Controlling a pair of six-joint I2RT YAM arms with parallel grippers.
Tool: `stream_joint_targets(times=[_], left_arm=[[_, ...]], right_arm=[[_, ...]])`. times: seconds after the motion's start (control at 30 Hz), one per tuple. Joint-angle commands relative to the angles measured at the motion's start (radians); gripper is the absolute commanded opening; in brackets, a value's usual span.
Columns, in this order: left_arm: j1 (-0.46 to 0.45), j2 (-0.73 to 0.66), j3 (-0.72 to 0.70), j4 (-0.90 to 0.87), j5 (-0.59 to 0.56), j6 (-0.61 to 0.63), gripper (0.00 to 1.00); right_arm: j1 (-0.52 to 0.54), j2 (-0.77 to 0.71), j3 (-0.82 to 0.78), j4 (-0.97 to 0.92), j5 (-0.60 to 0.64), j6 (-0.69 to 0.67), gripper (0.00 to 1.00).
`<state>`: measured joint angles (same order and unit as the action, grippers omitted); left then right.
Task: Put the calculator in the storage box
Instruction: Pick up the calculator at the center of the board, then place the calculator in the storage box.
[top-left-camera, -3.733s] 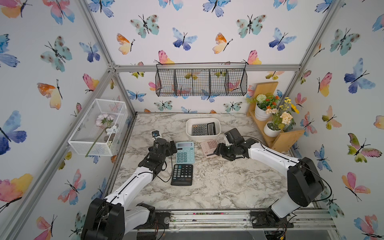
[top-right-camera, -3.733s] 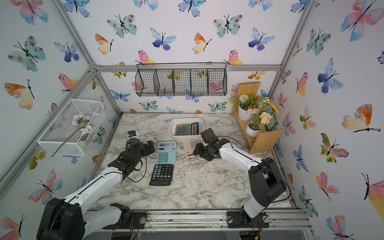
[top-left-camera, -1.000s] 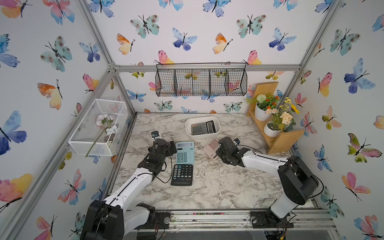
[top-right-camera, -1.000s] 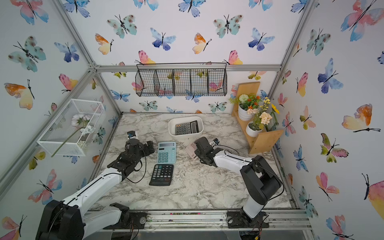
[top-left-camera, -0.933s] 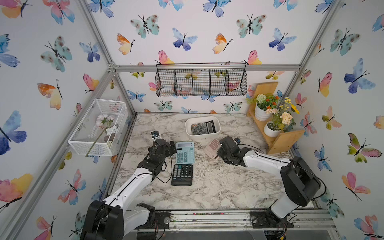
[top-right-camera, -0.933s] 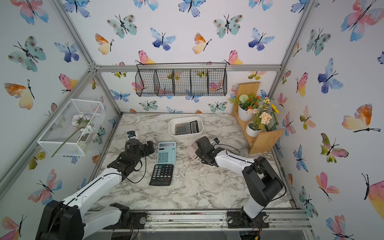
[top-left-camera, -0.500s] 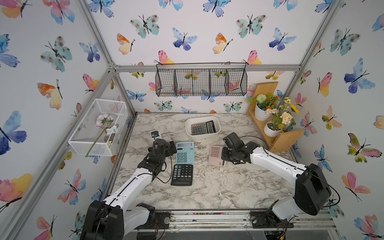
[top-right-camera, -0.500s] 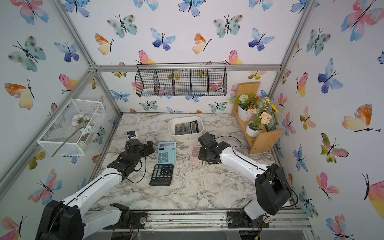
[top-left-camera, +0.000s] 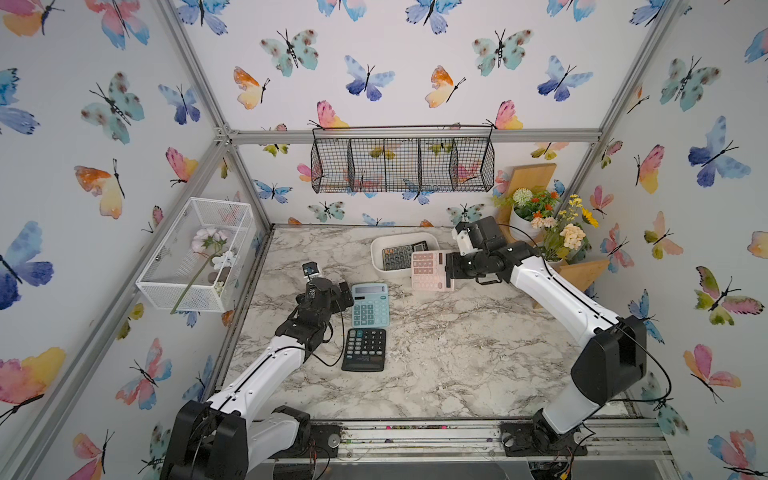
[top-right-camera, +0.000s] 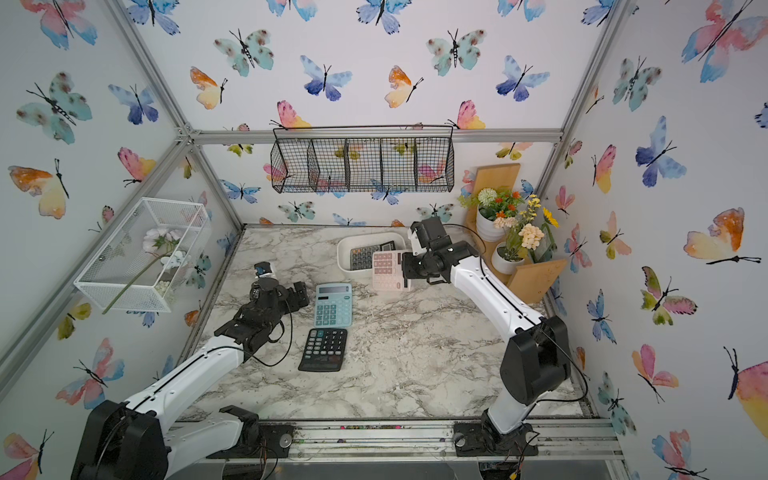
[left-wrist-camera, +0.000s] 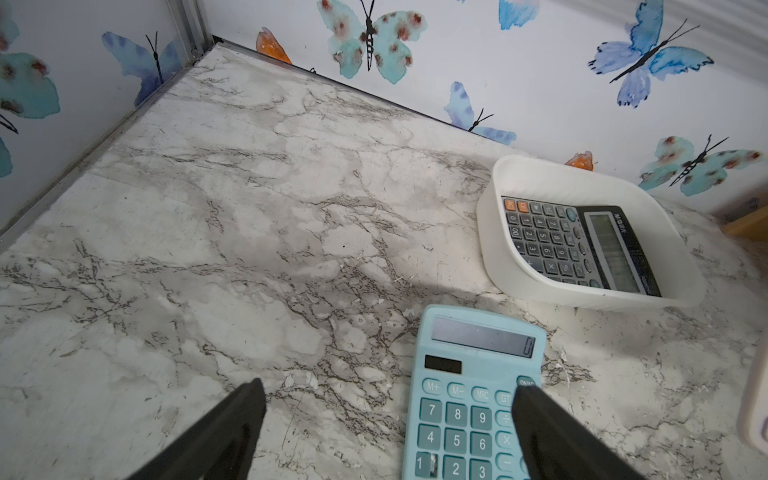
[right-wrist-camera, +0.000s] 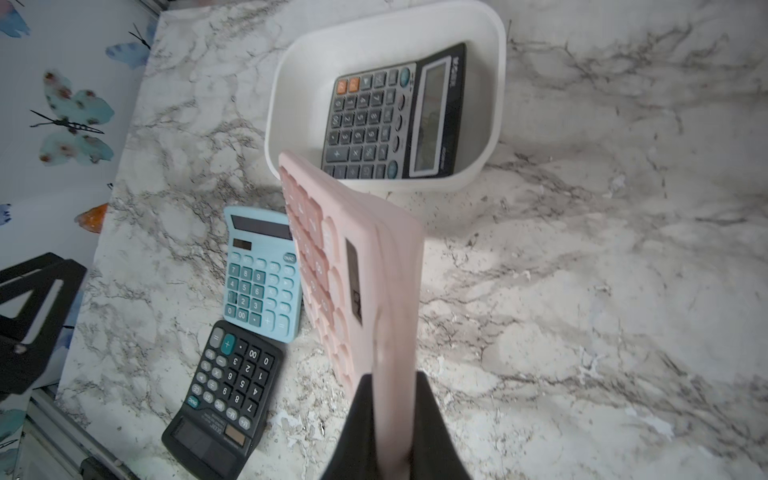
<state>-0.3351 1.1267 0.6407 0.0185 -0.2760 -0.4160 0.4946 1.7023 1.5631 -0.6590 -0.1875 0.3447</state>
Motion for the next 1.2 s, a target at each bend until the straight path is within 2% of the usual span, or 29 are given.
stream_joint_targets(times=[0.0,0.27,0.57,0.9,1.17], left_arm=[[0.004,-0.014,-0.014,0.007,-0.019,-0.001,0.99],[0.004,-0.016,-0.012,0.001,-0.026,-0.001,0.99],[0.004,-0.011,-0.006,-0.004,-0.029,-0.001,0.99],[0.004,-0.01,-0.01,-0.002,-0.034,-0.001,0.99],[0.004,-0.007,-0.012,0.002,-0.034,0.0,0.99]], right_arm=[[-0.015,0.078,0.089,0.037,-0.121,-0.06,0.02],[-0.071,0.348,0.406,0.017,-0.248,-0.05,0.02],[-0.088,0.649,0.802,-0.09,-0.324,-0.045,0.02],[-0.092,0.776,0.861,-0.101,-0.369,-0.064,0.02],[-0.093,0.781,0.797,-0.157,-0.339,-0.117,0.02]])
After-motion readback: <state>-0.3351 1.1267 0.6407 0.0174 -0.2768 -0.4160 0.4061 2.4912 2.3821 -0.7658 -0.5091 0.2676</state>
